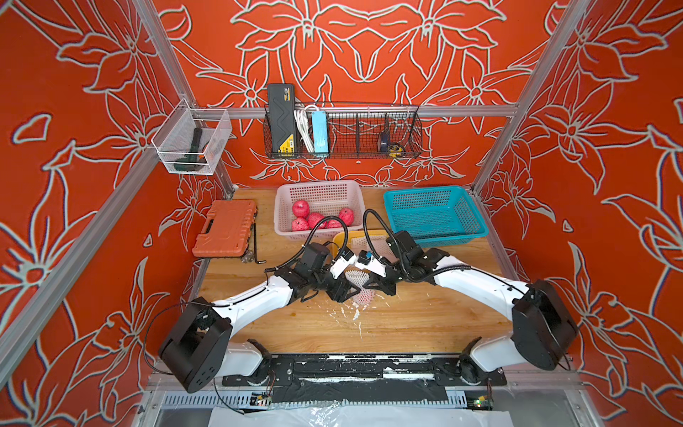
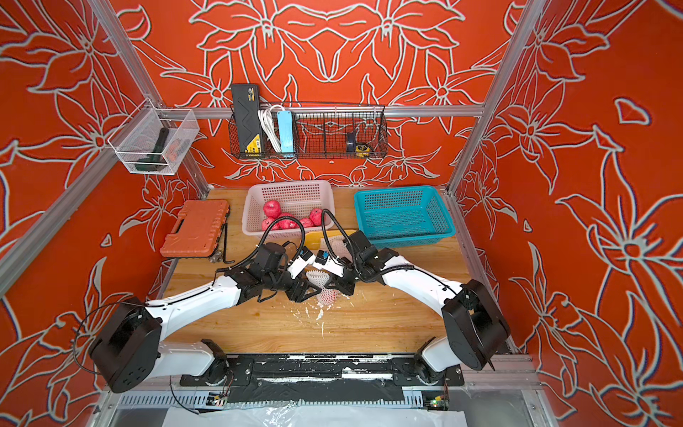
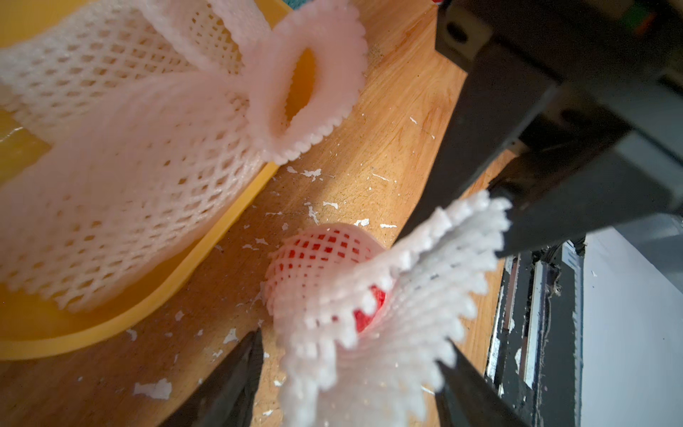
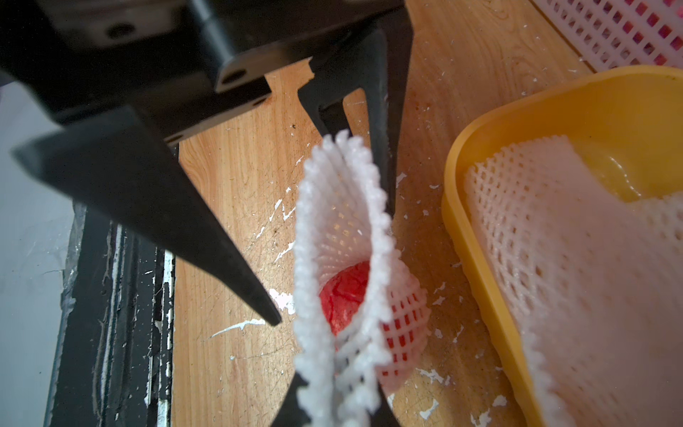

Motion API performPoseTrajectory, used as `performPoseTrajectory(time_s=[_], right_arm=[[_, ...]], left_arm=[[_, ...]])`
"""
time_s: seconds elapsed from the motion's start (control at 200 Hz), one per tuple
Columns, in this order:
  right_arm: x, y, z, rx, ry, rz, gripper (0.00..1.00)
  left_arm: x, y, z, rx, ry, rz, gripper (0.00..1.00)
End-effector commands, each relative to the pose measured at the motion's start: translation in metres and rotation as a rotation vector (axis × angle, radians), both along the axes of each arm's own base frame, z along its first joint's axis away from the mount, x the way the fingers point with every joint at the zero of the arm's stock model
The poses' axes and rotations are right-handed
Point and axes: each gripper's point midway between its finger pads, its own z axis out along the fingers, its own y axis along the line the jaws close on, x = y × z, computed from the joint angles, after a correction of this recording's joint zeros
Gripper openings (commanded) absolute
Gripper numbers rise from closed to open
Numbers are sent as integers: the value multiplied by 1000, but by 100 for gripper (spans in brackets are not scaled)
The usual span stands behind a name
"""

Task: Remove foam nets from apples
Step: Remove the foam net from the apple.

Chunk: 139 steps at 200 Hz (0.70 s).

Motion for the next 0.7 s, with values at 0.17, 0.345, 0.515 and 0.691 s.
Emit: performPoseTrajectory(time_s=[0.17,0.345,0.515,0.691], right_arm=[[4,0,2,-5,4,-16,15],[6,1,0,-14,13,-16,18],[6,1,6,1,4,-20,20],[6,3,22,58,-33,-34,21]], left_arm=[[0,-14,6,-36,-25,-61,74],[3,-20,1,-24,-17,-84,71],[6,-24,13,-48,-38,-89,60],[6,-25,35,-73,-69,-89,43]])
